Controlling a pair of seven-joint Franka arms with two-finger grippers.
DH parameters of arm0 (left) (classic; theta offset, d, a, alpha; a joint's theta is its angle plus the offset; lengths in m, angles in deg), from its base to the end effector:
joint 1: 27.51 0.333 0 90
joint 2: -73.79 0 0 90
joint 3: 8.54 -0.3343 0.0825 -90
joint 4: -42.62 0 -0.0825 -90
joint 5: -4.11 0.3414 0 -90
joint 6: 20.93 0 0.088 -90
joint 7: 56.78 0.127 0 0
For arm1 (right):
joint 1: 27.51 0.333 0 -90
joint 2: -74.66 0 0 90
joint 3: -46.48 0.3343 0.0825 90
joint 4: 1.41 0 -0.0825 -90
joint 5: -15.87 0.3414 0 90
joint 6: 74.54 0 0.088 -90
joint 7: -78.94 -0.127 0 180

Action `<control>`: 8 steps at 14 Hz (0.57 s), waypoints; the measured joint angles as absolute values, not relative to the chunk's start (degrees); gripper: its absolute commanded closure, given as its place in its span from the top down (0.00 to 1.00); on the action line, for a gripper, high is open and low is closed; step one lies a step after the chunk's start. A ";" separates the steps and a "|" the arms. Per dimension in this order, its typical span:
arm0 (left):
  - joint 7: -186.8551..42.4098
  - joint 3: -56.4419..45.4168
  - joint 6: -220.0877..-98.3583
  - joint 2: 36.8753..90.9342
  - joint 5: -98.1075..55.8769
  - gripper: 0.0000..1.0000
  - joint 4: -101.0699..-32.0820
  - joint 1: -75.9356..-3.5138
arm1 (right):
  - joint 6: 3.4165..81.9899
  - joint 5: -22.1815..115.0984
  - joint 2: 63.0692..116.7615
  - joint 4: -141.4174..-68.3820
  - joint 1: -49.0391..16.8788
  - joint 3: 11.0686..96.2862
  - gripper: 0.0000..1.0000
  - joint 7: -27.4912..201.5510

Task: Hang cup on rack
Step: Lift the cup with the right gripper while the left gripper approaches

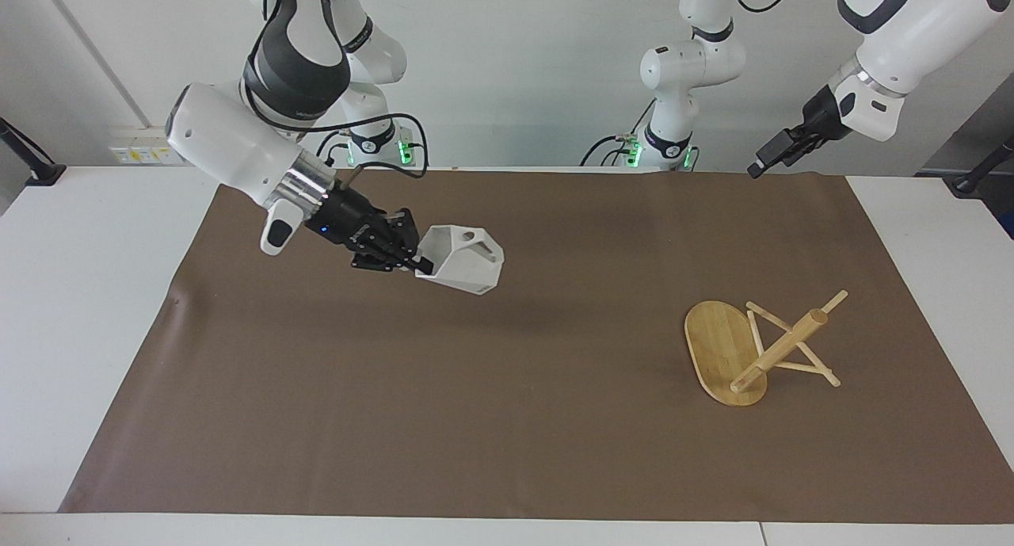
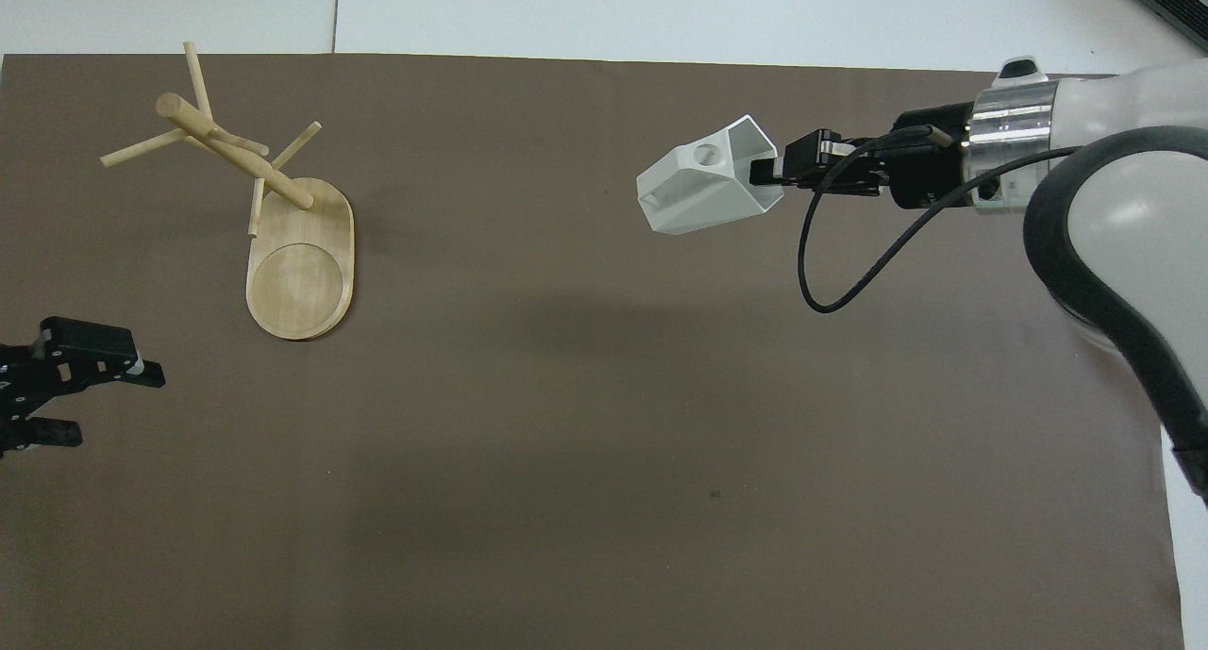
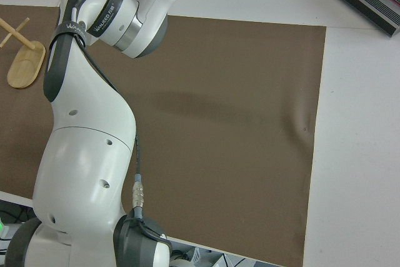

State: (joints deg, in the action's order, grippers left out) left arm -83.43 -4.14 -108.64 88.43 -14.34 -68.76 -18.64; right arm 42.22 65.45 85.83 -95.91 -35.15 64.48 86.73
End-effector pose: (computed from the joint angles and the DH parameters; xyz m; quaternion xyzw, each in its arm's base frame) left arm 0.4144 -0.0129 0.5854 0.9471 0.2723 -0.1053 0.1330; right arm 0.5956 0.1489 0.5582 -0.9039 0.0127 -0.0792 0.4201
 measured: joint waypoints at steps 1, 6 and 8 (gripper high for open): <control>-87.20 -3.99 -109.27 88.90 -16.74 1.00 -69.91 -18.65 | 42.32 67.33 85.61 -95.87 -35.14 65.87 0.00 85.90; -105.82 -4.07 -112.82 89.08 -33.26 1.00 -73.04 -17.77 | 45.65 72.25 85.41 -95.84 -35.24 73.18 0.00 81.48; -111.40 -3.97 -117.18 88.45 -39.96 1.00 -75.08 -17.63 | 48.96 72.69 85.45 -95.98 -35.20 76.50 0.00 79.38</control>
